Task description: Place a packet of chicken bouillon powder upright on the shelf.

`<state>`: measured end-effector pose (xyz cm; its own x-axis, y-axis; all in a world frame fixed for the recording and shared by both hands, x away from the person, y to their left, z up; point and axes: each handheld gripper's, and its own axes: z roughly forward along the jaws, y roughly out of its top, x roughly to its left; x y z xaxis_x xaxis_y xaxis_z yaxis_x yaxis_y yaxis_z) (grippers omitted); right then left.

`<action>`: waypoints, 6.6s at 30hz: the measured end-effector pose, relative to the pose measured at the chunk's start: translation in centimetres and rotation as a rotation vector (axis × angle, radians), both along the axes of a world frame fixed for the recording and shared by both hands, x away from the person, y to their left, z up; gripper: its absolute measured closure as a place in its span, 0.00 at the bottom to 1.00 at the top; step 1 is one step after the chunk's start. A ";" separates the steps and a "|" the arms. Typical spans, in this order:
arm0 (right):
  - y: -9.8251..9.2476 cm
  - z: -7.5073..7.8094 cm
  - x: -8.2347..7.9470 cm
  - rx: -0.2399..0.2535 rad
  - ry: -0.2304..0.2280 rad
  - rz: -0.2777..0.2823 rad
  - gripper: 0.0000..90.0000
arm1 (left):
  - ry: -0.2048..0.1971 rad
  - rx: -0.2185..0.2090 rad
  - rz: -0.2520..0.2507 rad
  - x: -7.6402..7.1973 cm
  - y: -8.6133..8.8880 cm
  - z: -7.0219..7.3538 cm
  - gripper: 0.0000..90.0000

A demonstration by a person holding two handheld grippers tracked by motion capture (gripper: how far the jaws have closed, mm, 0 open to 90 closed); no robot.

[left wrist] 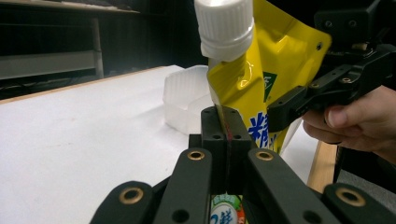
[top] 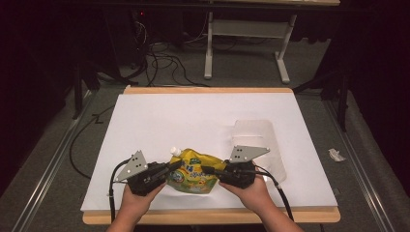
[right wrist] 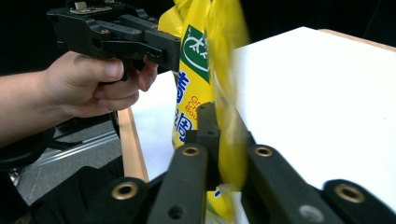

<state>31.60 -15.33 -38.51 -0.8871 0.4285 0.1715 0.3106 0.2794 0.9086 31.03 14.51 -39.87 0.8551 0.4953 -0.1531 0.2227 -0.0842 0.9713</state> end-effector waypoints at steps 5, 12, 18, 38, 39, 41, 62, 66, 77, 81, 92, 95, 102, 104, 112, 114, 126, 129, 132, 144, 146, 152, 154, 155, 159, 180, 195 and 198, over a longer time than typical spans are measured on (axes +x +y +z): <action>0.0 -0.1 -0.1 -0.009 0.005 -0.012 1.00 | -0.007 0.045 0.021 -0.1 -0.2 -0.3 0.97; -0.1 0.1 -0.1 -0.005 -0.004 -0.043 1.00 | -0.005 0.099 0.055 -0.2 -0.5 -0.8 0.85; -0.4 0.3 -0.3 -0.001 -0.016 -0.068 1.00 | -0.005 0.137 0.087 -0.1 -0.8 -1.2 0.65; -2.5 1.4 -0.3 0.035 -0.056 -0.125 1.00 | 0.018 0.150 0.182 0.7 0.8 -2.1 0.39; -2.6 1.4 -0.4 0.044 -0.056 -0.126 1.00 | 0.022 0.153 0.194 0.8 1.0 -2.2 0.38; -2.9 1.6 -0.4 0.047 -0.065 -0.127 1.00 | 0.035 0.146 0.217 1.1 1.5 -2.3 0.36; -4.7 3.2 -0.7 0.083 -0.110 -0.135 1.00 | 0.071 0.231 0.382 2.4 3.6 -3.5 0.24; -5.0 3.6 -0.7 0.094 -0.112 -0.137 1.00 | 0.069 0.230 0.377 2.3 3.6 -3.5 0.24; -5.8 4.8 -0.1 0.105 -0.118 -0.147 1.00 | 0.070 0.230 0.363 2.2 3.6 -3.5 0.25; -6.2 5.7 0.1 0.093 -0.128 -0.155 1.00 | 0.070 0.233 0.360 2.3 3.5 -3.5 0.25; -8.0 7.1 0.9 0.067 -0.126 -0.203 1.00 | 0.069 0.246 0.341 2.2 3.2 -3.7 0.25; -8.4 7.2 1.1 0.064 -0.124 -0.213 1.00 | 0.068 0.247 0.341 2.2 3.3 -3.7 0.25; -10.2 7.4 1.8 0.042 -0.126 -0.274 1.00 | 0.072 0.248 0.335 2.2 3.2 -3.8 0.25; -10.7 7.4 2.0 0.034 -0.131 -0.292 1.00 | 0.072 0.248 0.333 2.2 3.2 -3.8 0.25; -12.7 7.3 2.7 0.019 -0.131 -0.346 1.00 | 0.075 0.251 0.328 2.2 3.1 -3.9 0.25; -13.1 7.3 2.8 0.013 -0.133 -0.358 1.00 | 0.076 0.251 0.327 2.2 3.1 -3.9 0.25; -14.8 6.9 3.7 -0.013 -0.126 -0.399 1.00 | 0.078 0.261 0.320 2.2 2.9 -4.1 0.25; -15.0 6.8 3.9 -0.020 -0.127 -0.398 1.00 | 0.080 0.264 0.319 2.2 3.0 -4.0 0.25; -15.1 6.6 4.0 -0.023 -0.120 -0.403 1.00 | 0.082 0.263 0.320 2.2 3.0 -4.1 0.25; -15.0 6.0 4.8 -0.039 -0.113 -0.402 1.00 | 0.084 0.260 0.321 2.3 3.1 -4.1 0.25; -14.9 5.9 5.0 -0.040 -0.110 -0.402 1.00 | 0.084 0.260 0.321 2.2 3.1 -4.1 0.25; -14.7 5.5 5.4 -0.050 -0.097 -0.403 1.00 | 0.085 0.259 0.323 2.3 3.1 -4.1 0.25; -14.7 5.4 5.5 -0.050 -0.093 -0.402 1.00 | 0.087 0.258 0.323 2.3 3.2 -4.1 0.25; -14.7 5.4 5.5 -0.050 -0.093 -0.402 1.00 | 0.087 0.258 0.323 2.3 3.2 -4.1 0.25; -14.7 5.3 5.9 -0.052 -0.092 -0.410 1.00 | 0.089 0.256 0.323 2.4 3.2 -4.1 0.25; -15.1 3.8 7.0 -0.070 -0.062 -0.446 1.00 | 0.093 0.246 0.321 2.3 3.3 -4.1 0.25; -15.1 3.0 6.9 -0.089 -0.055 -0.452 1.00 | 0.096 0.251 0.312 2.4 3.2 -4.2 0.25; -15.2 2.6 6.8 -0.077 -0.053 -0.460 1.00 | 0.096 0.252 0.309 2.4 3.2 -4.1 0.25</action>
